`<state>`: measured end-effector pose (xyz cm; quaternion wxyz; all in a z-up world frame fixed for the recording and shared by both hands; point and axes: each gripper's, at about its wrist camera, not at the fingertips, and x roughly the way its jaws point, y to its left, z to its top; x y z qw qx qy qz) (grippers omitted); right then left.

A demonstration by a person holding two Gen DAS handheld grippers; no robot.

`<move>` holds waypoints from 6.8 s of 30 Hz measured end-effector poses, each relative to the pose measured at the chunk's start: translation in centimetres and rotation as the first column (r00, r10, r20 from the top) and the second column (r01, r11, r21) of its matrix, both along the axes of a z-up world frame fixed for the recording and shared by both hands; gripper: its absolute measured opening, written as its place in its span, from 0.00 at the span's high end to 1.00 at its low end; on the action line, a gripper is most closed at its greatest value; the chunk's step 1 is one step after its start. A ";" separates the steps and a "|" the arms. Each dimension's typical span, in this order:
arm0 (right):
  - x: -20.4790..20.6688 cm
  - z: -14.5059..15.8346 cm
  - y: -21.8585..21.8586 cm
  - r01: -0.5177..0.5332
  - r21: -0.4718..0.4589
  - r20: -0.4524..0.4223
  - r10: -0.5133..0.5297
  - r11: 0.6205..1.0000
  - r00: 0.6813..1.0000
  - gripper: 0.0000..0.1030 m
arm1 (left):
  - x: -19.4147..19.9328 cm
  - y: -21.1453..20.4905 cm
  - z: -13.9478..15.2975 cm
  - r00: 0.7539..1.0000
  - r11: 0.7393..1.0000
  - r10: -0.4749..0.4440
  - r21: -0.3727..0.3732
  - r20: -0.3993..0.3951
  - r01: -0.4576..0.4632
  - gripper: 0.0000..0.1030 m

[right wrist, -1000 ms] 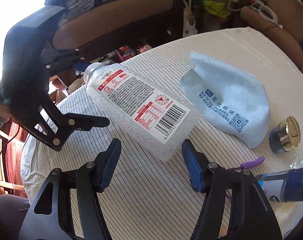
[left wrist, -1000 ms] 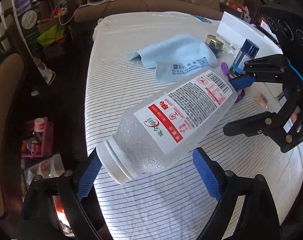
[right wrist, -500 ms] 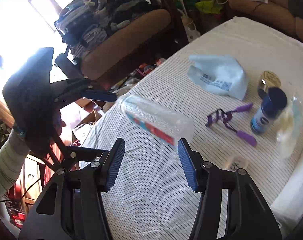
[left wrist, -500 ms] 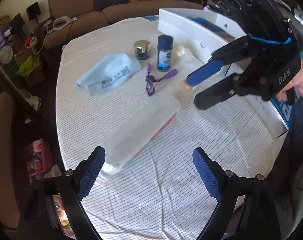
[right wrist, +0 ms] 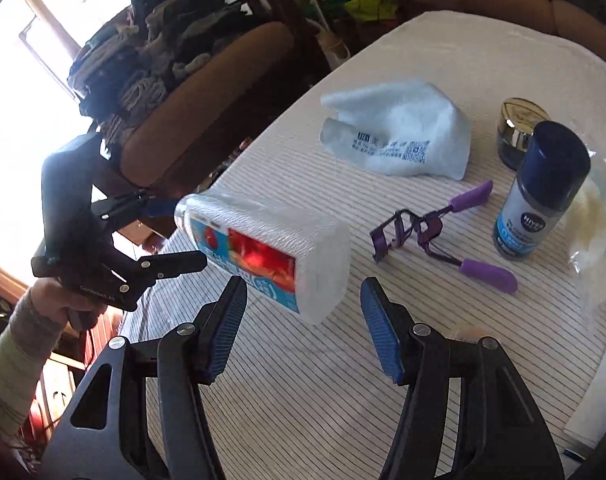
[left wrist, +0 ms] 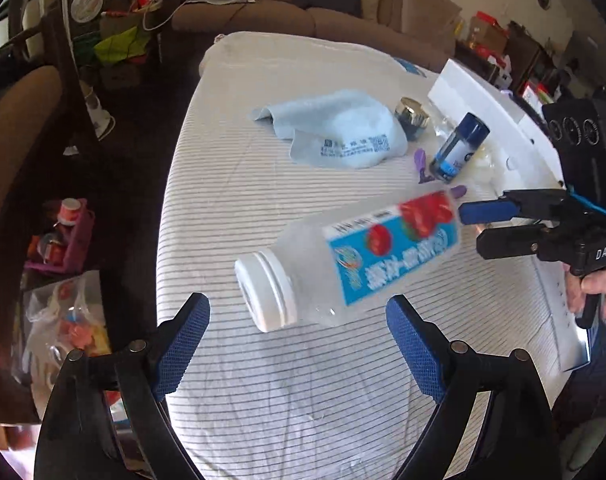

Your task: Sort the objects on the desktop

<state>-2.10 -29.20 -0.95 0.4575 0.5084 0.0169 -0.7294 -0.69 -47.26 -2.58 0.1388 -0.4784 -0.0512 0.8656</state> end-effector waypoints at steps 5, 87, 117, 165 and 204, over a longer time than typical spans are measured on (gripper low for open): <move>-1.0 -1.1 -1.3 -0.023 0.024 -0.021 0.024 0.999 0.999 0.43 | -1.4 1.8 -1.1 0.996 0.987 -0.093 -0.131 -0.002 0.092 0.10; -4.1 13.8 35.1 -0.016 0.023 -0.272 0.022 1.000 0.962 0.40 | -9.3 45.6 12.9 0.595 0.568 -0.801 -0.233 0.061 0.789 0.18; -11.9 0.8 35.5 0.170 0.106 0.368 -0.197 0.980 0.909 0.39 | -7.0 36.5 10.9 0.773 0.762 -0.634 -0.170 0.006 0.625 0.18; 8.0 14.9 27.3 0.257 -0.038 -0.288 -0.257 0.966 0.923 0.00 | 3.8 15.7 10.1 0.955 0.958 0.275 0.111 -0.107 -0.263 0.00; -7.7 5.8 6.2 0.194 0.023 -0.173 -0.187 0.981 0.967 0.17 | -7.5 10.3 1.3 0.920 0.913 0.387 0.114 0.066 -0.392 0.00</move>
